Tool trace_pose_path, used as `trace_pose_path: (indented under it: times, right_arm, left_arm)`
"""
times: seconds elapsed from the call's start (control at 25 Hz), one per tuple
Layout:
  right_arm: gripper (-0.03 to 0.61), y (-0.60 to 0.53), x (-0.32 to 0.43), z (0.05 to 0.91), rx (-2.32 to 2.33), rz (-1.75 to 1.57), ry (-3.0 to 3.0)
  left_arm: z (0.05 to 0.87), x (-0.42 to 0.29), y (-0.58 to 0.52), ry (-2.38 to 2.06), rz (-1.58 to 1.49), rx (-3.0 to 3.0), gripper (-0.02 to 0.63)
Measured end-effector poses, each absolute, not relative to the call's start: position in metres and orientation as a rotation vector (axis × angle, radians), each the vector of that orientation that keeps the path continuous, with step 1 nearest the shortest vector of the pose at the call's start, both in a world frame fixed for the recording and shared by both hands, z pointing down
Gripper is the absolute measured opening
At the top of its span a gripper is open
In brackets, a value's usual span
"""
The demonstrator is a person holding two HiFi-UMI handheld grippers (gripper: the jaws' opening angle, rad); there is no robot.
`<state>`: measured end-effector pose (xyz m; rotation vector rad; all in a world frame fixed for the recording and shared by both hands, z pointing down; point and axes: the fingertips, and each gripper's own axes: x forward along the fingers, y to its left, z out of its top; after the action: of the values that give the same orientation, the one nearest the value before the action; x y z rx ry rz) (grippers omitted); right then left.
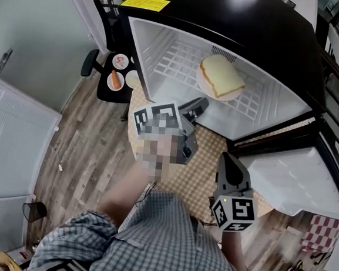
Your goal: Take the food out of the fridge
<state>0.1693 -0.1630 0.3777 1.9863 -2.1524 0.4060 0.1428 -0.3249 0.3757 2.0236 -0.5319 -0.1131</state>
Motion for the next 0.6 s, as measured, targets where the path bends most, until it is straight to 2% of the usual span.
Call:
trace_pose_path:
  times: [0.6]
  right_arm:
    - [0.011, -0.161, 0.184, 0.386, 2.013, 0.453, -2.126]
  left_arm:
    - [0.391, 0.158, -0.348, -0.515, -0.267, 1.735, 0.084]
